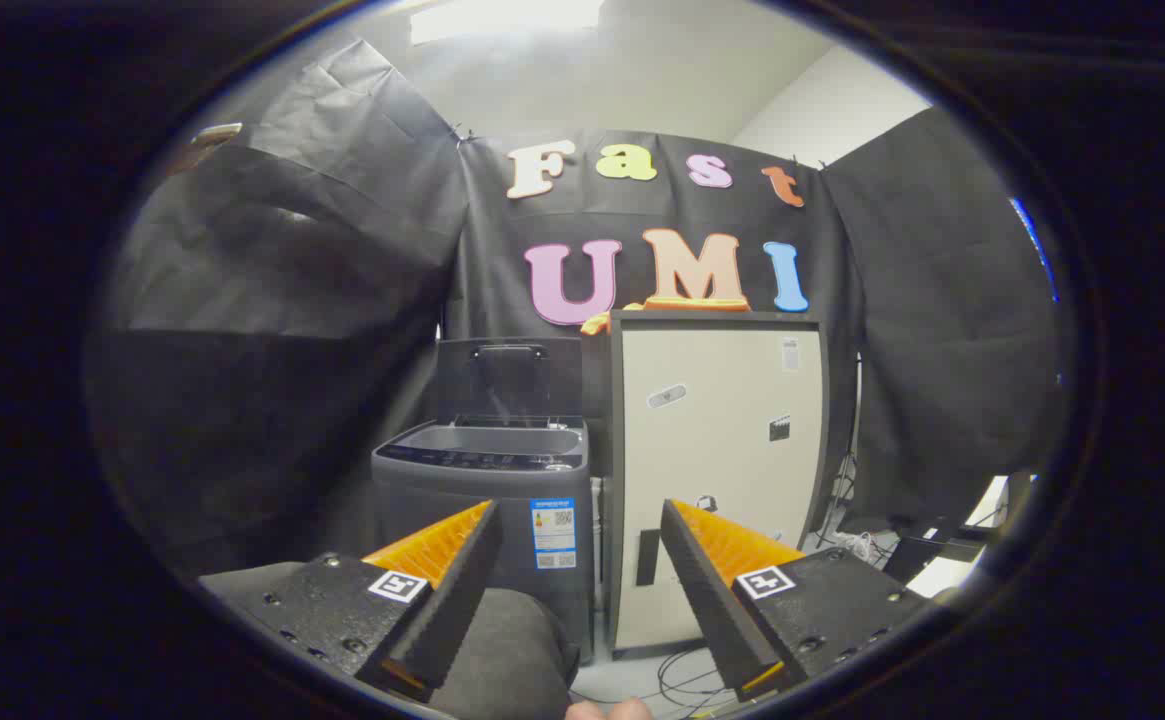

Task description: Put the clothes into the washing machine and then close the washing machine lid.

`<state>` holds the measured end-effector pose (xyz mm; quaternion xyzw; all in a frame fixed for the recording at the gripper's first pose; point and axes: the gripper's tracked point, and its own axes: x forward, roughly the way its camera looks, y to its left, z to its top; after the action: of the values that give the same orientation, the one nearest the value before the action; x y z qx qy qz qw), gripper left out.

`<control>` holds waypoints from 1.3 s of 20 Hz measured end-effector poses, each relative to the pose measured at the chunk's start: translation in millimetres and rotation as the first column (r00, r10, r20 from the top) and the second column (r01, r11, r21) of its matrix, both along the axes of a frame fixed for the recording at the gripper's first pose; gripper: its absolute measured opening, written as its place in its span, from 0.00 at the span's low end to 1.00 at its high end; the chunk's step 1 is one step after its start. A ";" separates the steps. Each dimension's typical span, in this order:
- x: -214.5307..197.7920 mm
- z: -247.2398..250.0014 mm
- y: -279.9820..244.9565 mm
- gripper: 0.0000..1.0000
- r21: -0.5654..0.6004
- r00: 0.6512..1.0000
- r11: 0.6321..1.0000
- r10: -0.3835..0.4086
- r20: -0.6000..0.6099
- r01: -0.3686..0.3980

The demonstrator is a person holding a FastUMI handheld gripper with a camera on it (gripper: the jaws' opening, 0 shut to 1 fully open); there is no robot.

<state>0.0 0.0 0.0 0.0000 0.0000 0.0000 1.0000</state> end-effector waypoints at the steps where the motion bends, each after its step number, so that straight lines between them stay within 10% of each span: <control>1: 0.3 -0.7 -0.1 0.97 0.001 1.000 1.000 -0.001 -0.001 0.001; 26: 0.4 -1.0 -1.2 0.96 0.000 1.000 1.000 -0.006 -0.004 0.006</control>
<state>0.4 -1.2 -1.0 -0.0002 0.0018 -0.0030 1.0000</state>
